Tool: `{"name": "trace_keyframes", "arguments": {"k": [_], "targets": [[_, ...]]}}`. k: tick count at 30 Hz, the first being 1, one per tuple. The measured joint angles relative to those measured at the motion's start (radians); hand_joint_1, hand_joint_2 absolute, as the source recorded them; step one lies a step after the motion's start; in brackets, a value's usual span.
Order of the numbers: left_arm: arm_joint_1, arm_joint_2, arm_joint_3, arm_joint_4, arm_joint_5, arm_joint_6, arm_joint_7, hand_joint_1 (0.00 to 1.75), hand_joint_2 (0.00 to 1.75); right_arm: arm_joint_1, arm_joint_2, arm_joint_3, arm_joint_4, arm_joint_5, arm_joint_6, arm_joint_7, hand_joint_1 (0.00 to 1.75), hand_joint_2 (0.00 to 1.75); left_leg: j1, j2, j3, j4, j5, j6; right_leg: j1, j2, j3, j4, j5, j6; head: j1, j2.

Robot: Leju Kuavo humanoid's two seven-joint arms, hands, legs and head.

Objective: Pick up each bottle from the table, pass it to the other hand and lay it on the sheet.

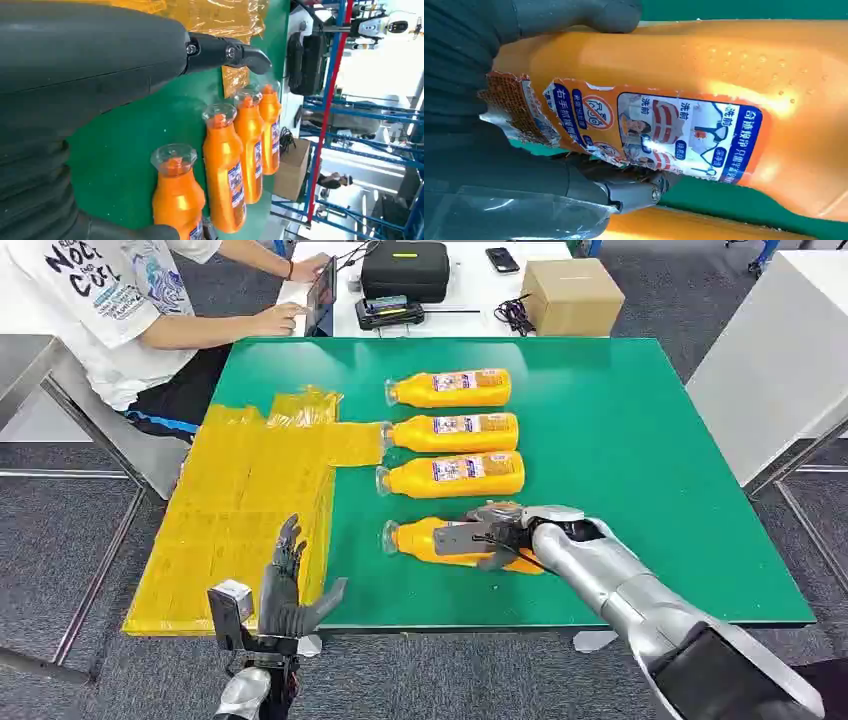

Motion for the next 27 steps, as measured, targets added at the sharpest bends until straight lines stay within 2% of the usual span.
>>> {"name": "trace_keyframes", "arguments": {"k": [7, 9, 11, 13, 15, 17, 21, 23, 27], "targets": [[0.0, 0.0, 0.0, 0.0, 0.007, 0.001, 0.0, 0.0, 1.75, -0.014, -0.011, 0.047, 0.0, -0.045, -0.012, 0.003, 1.75, 1.75, 0.0, 0.0, 0.0, 0.0, 0.0, 0.0, 0.0, 0.0, 0.0, 0.0, 0.0, 0.0, 0.0, 0.0], [0.0, 0.0, 0.0, 0.0, 0.015, 0.002, 0.0, 0.0, 1.75, -0.01, -0.012, 0.055, 0.0, -0.084, -0.08, -0.01, 1.75, 1.75, 0.0, 0.0, 0.0, 0.0, 0.0, 0.0, 0.0, 0.0, 0.0, 0.0, 0.0, 0.0, 0.0, 0.0], [0.002, 0.0, 0.0, 0.0, 0.017, 0.002, 0.0, 0.0, 1.75, 0.022, -0.009, 0.042, -0.004, -0.131, -0.22, -0.029, 1.75, 1.75, 0.0, 0.0, 0.0, 0.0, 0.0, 0.0, 0.0, 0.0, 0.0, 0.0, 0.0, 0.0, 0.0, 0.0], [0.012, 0.001, 0.001, -0.008, 0.019, 0.006, 0.0, 0.0, 1.75, 0.086, -0.001, -0.002, -0.036, -0.168, -0.407, -0.063, 1.75, 1.75, 0.0, -0.001, -0.001, 0.0, 0.0, 0.0, 0.001, 0.0, 0.0, 0.0, 0.0, 0.0, 0.0, 0.0], [0.031, 0.001, 0.002, -0.029, 0.017, 0.01, 0.0, 0.0, 1.75, 0.183, 0.019, -0.088, -0.127, -0.132, -0.571, -0.104, 1.75, 1.75, 0.001, 0.0, -0.002, 0.0, -0.001, 0.0, 0.001, 0.0, -0.001, 0.0, 0.0, 0.0, 0.0, 0.0], [0.046, 0.002, 0.003, -0.049, 0.012, 0.011, 0.0, 0.0, 1.75, 0.297, 0.051, -0.188, -0.257, -0.069, -0.662, -0.16, 1.75, 1.75, 0.001, -0.001, -0.004, 0.0, -0.002, -0.001, 0.001, 0.0, -0.003, 0.0, 0.0, 0.0, 0.0, 0.0], [0.067, 0.002, 0.004, -0.075, 0.001, 0.013, -0.001, 0.0, 1.75, 0.468, 0.13, -0.359, -0.484, -0.017, -0.742, -0.255, 1.75, 1.75, 0.002, -0.002, -0.008, 0.0, -0.001, -0.002, 0.002, -0.002, -0.008, 0.001, -0.001, 0.0, 0.0, 0.0], [0.073, 0.002, 0.004, -0.082, -0.001, 0.013, -0.001, 0.0, 1.75, 0.522, 0.162, -0.423, -0.569, -0.013, -0.769, -0.3, 1.75, 1.75, 0.002, -0.001, -0.009, -0.001, -0.001, -0.002, 0.002, -0.001, -0.008, 0.001, -0.001, 0.0, 0.0, 0.0], [0.076, 0.002, 0.004, -0.092, -0.003, 0.017, -0.001, 0.0, 1.75, 0.587, 0.201, -0.505, -0.677, -0.012, -0.784, -0.32, 1.75, 1.75, 0.001, -0.001, -0.008, -0.001, -0.002, -0.002, 0.001, -0.001, -0.008, 0.0, -0.001, 0.0, 0.0, 0.0]]}}
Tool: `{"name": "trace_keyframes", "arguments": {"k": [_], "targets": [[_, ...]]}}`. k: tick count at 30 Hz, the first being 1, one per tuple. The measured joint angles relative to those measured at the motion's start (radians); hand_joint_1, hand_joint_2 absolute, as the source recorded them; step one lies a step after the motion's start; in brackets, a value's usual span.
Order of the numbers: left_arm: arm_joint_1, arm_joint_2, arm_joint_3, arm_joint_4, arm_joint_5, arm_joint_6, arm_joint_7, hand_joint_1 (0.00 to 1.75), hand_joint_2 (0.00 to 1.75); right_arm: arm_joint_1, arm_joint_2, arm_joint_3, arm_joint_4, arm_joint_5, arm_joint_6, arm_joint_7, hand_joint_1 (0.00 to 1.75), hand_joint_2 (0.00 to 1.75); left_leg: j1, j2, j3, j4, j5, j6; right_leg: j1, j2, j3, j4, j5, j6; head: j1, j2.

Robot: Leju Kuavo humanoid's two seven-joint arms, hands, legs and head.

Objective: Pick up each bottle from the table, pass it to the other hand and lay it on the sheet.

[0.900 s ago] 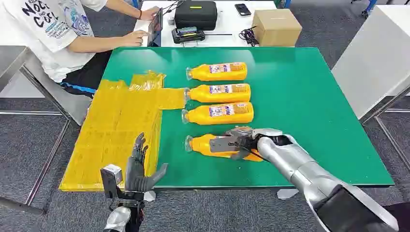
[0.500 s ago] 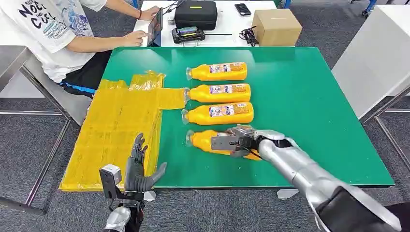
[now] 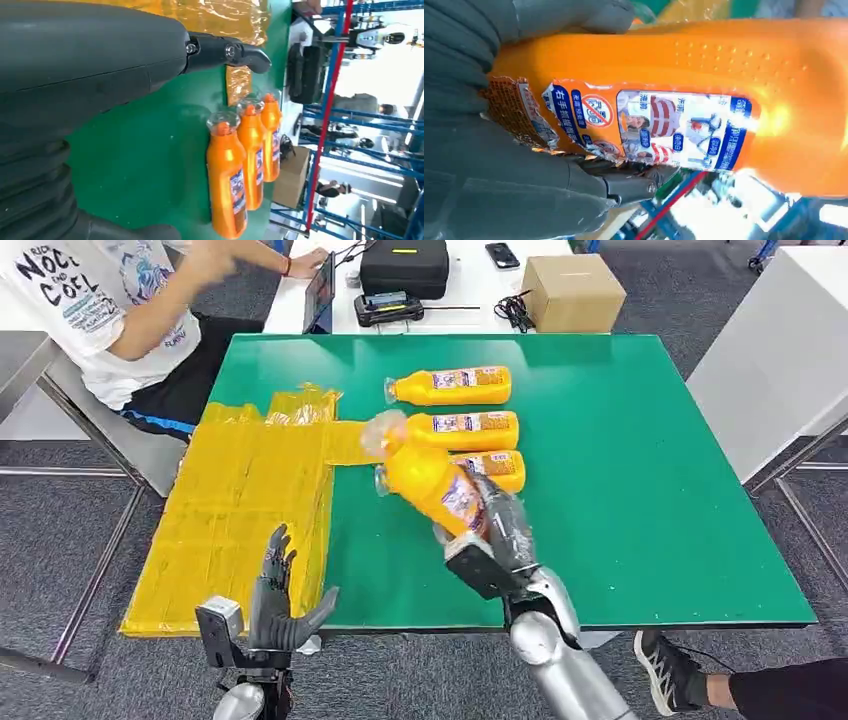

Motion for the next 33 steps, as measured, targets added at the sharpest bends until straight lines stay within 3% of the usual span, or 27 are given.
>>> {"name": "trace_keyframes", "arguments": {"k": [9, 19, 23, 28, 33], "targets": [[0.003, 0.0, -0.001, -0.013, -0.001, 0.003, -0.002, 0.0, 1.75, 0.087, 0.06, -0.101, -0.137, -0.059, -0.06, -0.101, 1.75, 1.75, 0.0, 0.0, 0.001, 0.0, 0.0, 0.0, 0.0, 0.0, 0.0, 0.0, 0.0, 0.0, 0.0, 0.0], [0.003, 0.0, -0.003, -0.02, 0.002, 0.002, -0.002, 0.0, 1.75, 0.118, 0.077, -0.14, -0.186, -0.062, -0.075, -0.112, 1.75, 1.75, 0.0, 0.0, 0.001, 0.0, 0.0, 0.0, 0.0, 0.0, 0.0, 0.0, 0.0, 0.0, 0.0, 0.0], [0.003, 0.0, -0.011, -0.021, 0.072, -0.073, 0.028, 0.0, 1.75, 0.128, 0.085, -0.157, -0.186, -0.045, -0.111, -0.134, 1.75, 1.75, 0.0, 0.0, 0.001, 0.0, 0.0, 0.0, 0.0, 0.0, 0.0, 0.0, 0.0, 0.0, 0.0, 0.0], [0.004, 0.003, -0.062, -0.053, 0.216, -0.26, 0.098, 0.0, 1.75, 0.167, 0.112, -0.195, -0.109, -0.022, -0.146, -0.211, 1.75, 1.75, 0.0, 0.0, 0.0, 0.0, 0.0, 0.0, 0.0, 0.0, 0.0, 0.0, 0.0, 0.0, 0.0, 0.0], [-0.005, 0.008, -0.118, -0.079, 0.225, -0.267, 0.119, 0.0, 1.75, 0.193, 0.187, -0.168, 0.07, -0.002, -0.145, -0.296, 1.75, 1.75, 0.001, 0.001, 0.0, 0.0, 0.0, 0.0, 0.001, 0.0, 0.0, 0.0, 0.0, 0.0, 0.0, 0.0]]}}
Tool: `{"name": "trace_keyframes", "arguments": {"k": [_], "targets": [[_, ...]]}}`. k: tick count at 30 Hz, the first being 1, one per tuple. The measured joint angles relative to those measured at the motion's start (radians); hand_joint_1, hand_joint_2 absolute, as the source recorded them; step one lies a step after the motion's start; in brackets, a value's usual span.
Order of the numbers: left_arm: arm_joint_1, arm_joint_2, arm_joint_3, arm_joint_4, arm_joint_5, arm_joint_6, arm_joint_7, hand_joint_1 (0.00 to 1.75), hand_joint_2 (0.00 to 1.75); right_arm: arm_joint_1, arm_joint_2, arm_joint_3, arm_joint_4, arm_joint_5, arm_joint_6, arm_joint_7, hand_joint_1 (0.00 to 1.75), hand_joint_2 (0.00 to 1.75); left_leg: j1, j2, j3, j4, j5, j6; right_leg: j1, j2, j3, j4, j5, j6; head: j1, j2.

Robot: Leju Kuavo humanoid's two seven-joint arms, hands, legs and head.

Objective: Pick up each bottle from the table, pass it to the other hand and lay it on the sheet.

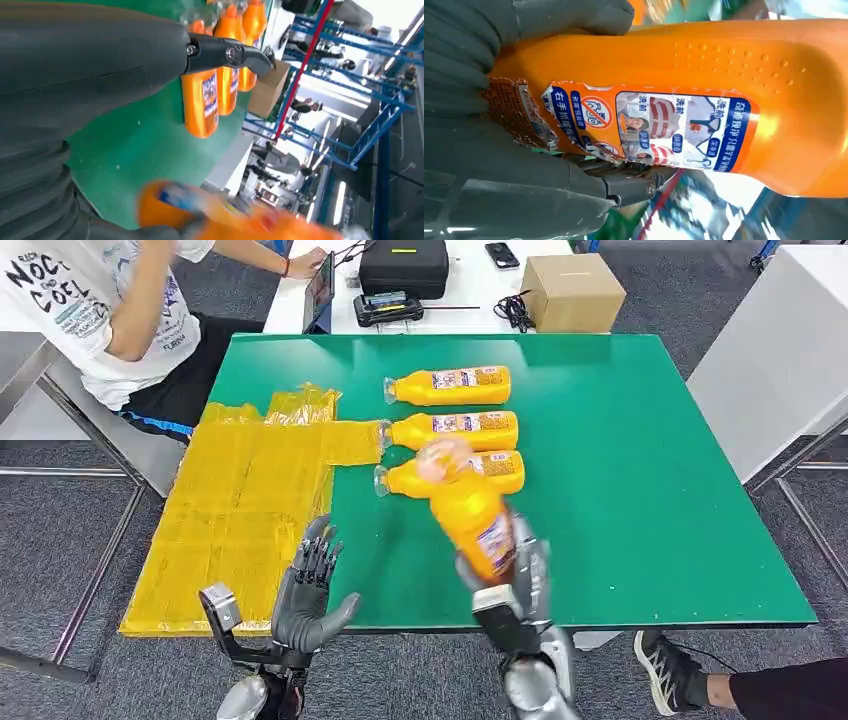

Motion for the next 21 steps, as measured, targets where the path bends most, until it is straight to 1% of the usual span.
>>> {"name": "trace_keyframes", "arguments": {"k": [4, 10, 15, 21], "targets": [[-0.037, 0.005, -0.011, 0.012, -0.075, 0.082, -0.023, 0.0, 1.75, -0.009, 0.045, 0.079, 0.126, -0.032, -0.038, -0.019, 1.75, 1.75, 0.0, 0.0, 0.0, 0.0, 0.0, -0.001, 0.0, 0.0, 0.0, 0.0, 0.0, 0.0, 0.0, 0.0], [-0.057, 0.013, -0.01, 0.026, -0.175, 0.156, -0.059, 0.0, 1.75, -0.03, 0.056, 0.139, 0.178, -0.07, -0.035, -0.021, 1.75, 1.75, 0.0, 0.0, 0.0, 0.0, 0.001, 0.0, -0.001, 0.0, 0.001, 0.0, 0.0, 0.0, 0.0, 0.0], [-0.067, 0.014, -0.009, 0.027, -0.184, 0.16, -0.059, 0.0, 1.75, -0.042, 0.057, 0.148, 0.188, -0.073, -0.004, -0.018, 1.75, 1.75, -0.001, 0.0, 0.0, 0.0, 0.001, 0.0, -0.001, 0.0, 0.0, 0.0, 0.0, 0.0, 0.0, 0.0], [-0.071, 0.014, -0.009, 0.034, -0.18, 0.15, -0.052, 0.0, 1.75, -0.057, 0.066, 0.164, 0.192, -0.048, 0.008, -0.011, 1.75, 1.75, -0.001, 0.0, 0.0, 0.0, 0.001, 0.0, -0.001, 0.0, 0.0, 0.0, 0.0, 0.0, 0.0, 0.0]]}}
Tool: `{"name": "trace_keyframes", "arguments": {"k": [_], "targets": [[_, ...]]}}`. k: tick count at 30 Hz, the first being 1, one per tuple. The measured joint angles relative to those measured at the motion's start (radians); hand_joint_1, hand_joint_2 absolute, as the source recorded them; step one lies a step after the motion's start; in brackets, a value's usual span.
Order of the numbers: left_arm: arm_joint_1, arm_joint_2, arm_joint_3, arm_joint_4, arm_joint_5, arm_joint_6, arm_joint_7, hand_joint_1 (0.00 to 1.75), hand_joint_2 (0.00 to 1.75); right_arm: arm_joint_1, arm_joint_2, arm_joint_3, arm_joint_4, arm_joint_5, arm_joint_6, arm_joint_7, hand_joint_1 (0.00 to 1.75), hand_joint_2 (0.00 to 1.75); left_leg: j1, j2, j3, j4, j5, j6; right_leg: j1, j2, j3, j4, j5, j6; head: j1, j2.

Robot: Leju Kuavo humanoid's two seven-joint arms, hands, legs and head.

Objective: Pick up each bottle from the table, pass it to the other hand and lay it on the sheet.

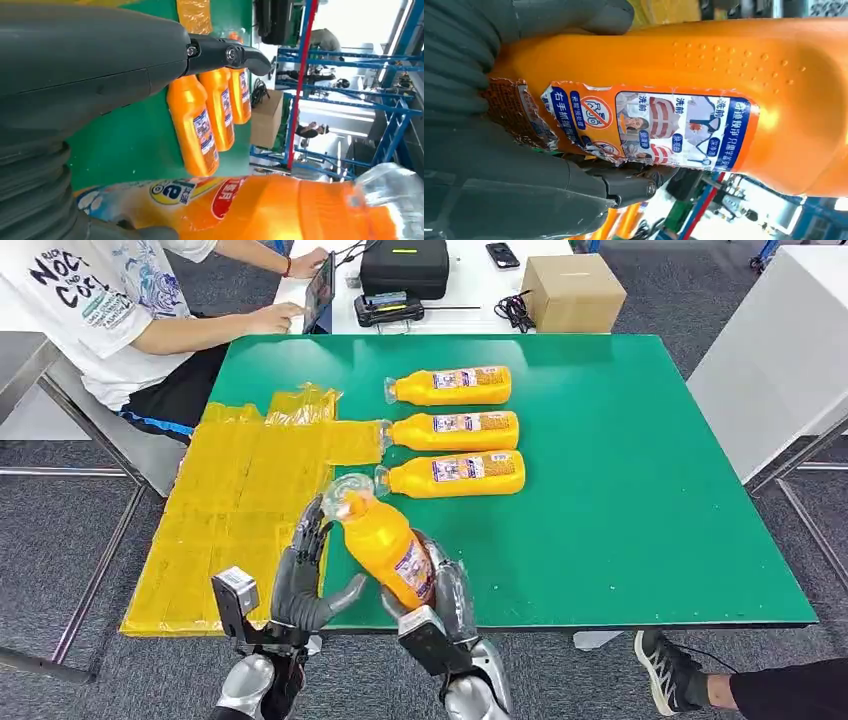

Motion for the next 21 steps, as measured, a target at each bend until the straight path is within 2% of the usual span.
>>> {"name": "trace_keyframes", "arguments": {"k": [6, 12, 21], "targets": [[0.0, 0.0, 0.0, 0.01, 0.034, -0.033, 0.013, 0.0, 1.75, -0.014, 0.003, 0.019, 0.005, 0.026, 0.005, 0.022, 1.75, 1.75, 0.0, 0.0, 0.0, 0.0, 0.0, 0.0, 0.0, 0.0, 0.0, 0.0, 0.0, 0.0, 0.0, 0.0], [0.0, 0.0, 0.002, 0.019, 0.176, -0.182, 0.063, 0.0, 1.75, -0.035, 0.007, 0.033, 0.034, 0.027, 0.007, 0.029, 1.75, 1.75, 0.0, 0.0, 0.0, 0.0, 0.0, 0.0, 0.0, 0.0, 0.0, 0.0, 0.0, 0.0, 0.0, 0.0], [0.0, 0.007, 0.001, 0.042, 0.263, -0.301, 0.099, 0.0, 1.75, -0.038, 0.007, 0.031, 0.054, 0.031, 0.014, 0.026, 1.75, 1.75, 0.0, 0.0, 0.0, 0.0, 0.0, 0.0, 0.0, 0.0, 0.0, 0.0, 0.0, 0.0, 0.0, 0.0]]}}
